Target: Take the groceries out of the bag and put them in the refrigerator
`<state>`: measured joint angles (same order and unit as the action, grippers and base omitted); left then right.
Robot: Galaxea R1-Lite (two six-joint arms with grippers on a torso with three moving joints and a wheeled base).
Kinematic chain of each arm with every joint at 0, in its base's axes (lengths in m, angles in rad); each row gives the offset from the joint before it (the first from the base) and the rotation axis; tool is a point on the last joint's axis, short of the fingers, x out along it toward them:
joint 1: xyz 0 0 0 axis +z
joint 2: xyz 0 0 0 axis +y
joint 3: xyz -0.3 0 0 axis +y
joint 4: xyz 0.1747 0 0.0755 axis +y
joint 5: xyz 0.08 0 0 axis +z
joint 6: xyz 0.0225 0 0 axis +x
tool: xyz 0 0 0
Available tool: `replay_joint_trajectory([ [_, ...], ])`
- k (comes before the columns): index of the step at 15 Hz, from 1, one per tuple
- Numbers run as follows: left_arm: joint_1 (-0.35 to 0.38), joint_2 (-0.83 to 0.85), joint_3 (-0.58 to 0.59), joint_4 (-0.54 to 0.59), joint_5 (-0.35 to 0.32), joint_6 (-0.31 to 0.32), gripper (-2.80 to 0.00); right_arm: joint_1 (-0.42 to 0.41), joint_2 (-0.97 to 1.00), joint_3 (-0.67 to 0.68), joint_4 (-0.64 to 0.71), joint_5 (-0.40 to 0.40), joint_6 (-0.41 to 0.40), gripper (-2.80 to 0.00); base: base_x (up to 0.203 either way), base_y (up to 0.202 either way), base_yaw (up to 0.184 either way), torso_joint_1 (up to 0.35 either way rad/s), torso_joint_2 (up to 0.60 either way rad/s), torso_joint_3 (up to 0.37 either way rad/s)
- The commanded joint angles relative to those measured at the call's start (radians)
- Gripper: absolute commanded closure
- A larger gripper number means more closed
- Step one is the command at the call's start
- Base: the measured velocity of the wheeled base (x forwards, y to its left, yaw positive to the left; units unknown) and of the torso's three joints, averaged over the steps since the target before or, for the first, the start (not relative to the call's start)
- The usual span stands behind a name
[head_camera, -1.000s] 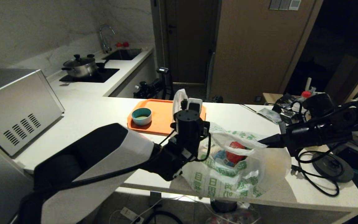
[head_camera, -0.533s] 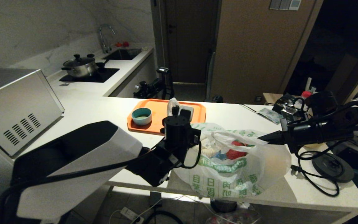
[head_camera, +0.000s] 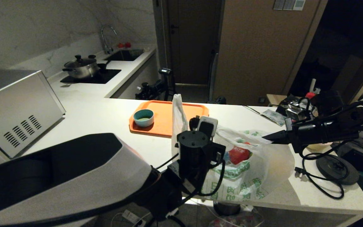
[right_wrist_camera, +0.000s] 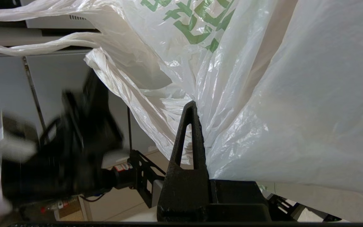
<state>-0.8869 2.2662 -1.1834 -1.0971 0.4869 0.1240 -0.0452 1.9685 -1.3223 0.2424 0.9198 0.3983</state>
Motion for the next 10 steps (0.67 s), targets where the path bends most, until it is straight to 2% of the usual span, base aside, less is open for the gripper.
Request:
replay_joint_trajectory([
  [1,-0.052,0.003,-0.001,-0.006,0.021,0.0,0.0,-0.001,0.003,-0.003,0.001,0.005,0.002,0.0,0.0,0.0,0.0,0.0,0.0,0.0],
  [6,-0.067,0.034,-0.011,-0.006,0.035,0.0,0.0,-0.001,-0.005,-0.001,0.001,0.005,0.008,0.0,0.0,0.0,0.0,0.0,0.0,0.0],
  [10,-0.074,0.086,-0.103,0.009,0.059,0.002,0.0,-0.001,-0.022,-0.001,0.002,0.005,0.014,0.0,0.0,0.0,0.0,0.0,0.0,0.0],
])
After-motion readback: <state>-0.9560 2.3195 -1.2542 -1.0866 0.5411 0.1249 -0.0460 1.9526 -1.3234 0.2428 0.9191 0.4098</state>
